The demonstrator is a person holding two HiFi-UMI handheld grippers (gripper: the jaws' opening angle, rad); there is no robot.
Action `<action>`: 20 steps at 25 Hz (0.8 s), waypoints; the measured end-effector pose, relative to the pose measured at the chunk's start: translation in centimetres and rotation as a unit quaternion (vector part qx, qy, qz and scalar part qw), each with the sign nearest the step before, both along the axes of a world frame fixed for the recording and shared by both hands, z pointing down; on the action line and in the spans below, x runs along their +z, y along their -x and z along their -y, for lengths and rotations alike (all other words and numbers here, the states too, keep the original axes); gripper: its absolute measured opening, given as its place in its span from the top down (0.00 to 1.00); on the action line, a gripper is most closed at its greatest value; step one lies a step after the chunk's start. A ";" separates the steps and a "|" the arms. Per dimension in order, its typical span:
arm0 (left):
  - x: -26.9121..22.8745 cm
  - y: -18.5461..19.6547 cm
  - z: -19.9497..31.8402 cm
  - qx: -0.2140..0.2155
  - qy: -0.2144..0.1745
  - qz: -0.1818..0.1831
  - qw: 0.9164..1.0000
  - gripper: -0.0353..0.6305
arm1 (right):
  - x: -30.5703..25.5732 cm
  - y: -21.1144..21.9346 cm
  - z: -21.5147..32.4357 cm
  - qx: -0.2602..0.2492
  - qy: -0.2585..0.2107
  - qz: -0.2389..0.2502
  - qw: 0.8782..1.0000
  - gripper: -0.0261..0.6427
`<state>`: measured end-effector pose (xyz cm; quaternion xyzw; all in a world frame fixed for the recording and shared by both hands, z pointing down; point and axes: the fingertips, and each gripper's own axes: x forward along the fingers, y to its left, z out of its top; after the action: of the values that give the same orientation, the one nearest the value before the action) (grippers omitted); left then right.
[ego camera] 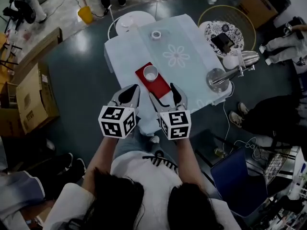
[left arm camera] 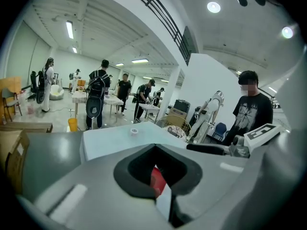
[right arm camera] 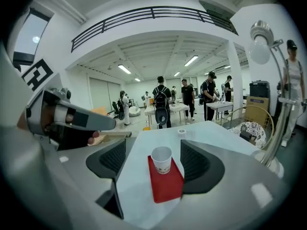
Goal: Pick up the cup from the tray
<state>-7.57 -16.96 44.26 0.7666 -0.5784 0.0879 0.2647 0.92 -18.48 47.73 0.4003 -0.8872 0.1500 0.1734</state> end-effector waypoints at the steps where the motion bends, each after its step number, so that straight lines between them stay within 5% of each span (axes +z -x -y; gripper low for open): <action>1: 0.4 0.4 0.6 -0.004 0.004 -0.002 1.000 0.95 | 0.9 0.5 0.6 0.000 0.006 -0.006 1.000 0.41; 20: 7.6 2.5 8.2 0.015 0.074 0.014 0.997 0.95 | 12.3 5.8 7.5 -0.007 0.095 -0.081 0.992 0.36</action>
<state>-10.05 -25.13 51.86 0.7523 -0.5621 0.1450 0.3115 -4.91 -25.98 60.00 0.3863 -0.8551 0.1993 0.2826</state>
